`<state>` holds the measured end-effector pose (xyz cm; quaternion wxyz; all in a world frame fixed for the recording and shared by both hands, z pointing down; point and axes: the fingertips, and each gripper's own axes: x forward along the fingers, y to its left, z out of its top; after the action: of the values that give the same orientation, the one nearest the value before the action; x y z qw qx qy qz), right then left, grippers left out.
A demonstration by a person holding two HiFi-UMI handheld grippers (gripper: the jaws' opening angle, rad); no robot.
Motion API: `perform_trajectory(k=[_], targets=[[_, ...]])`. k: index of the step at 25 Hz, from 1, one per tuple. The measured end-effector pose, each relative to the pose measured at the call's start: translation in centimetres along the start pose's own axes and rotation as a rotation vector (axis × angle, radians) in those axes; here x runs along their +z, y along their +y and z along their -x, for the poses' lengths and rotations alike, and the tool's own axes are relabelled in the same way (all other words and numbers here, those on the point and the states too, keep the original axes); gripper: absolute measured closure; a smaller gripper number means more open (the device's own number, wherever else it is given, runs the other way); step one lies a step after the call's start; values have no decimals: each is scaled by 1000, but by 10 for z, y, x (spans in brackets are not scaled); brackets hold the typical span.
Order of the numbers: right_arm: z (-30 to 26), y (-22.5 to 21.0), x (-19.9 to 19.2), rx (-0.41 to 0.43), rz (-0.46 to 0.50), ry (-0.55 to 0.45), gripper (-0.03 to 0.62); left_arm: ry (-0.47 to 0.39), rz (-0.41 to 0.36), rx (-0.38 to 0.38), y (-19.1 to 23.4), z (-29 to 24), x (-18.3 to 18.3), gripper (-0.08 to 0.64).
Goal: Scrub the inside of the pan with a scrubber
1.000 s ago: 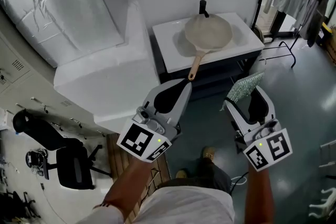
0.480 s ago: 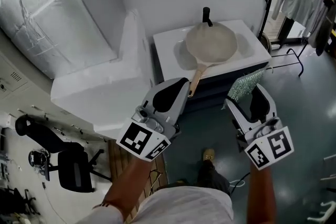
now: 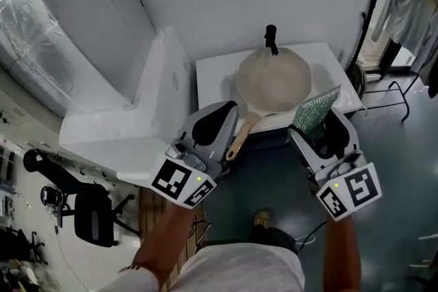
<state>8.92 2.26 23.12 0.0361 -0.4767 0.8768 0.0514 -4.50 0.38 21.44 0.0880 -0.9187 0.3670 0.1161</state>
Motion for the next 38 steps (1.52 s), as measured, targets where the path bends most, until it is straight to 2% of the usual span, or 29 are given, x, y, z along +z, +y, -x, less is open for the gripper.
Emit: perform_trajectory(k=[9,22,31,38], targets=[[-41,-72,-1,92,22,16,253,46,-28,85,18,-65,-23,545],[-92,-95,-29,120,49,80,253,122,-49,113,59,-101,-62,545],[-156,-103,-69,121,93,215,253,192,-28,142,120,-122,-101,543],[-202,-107,-106,98,109,343,253,283,45,181,169,-136,-147,543]])
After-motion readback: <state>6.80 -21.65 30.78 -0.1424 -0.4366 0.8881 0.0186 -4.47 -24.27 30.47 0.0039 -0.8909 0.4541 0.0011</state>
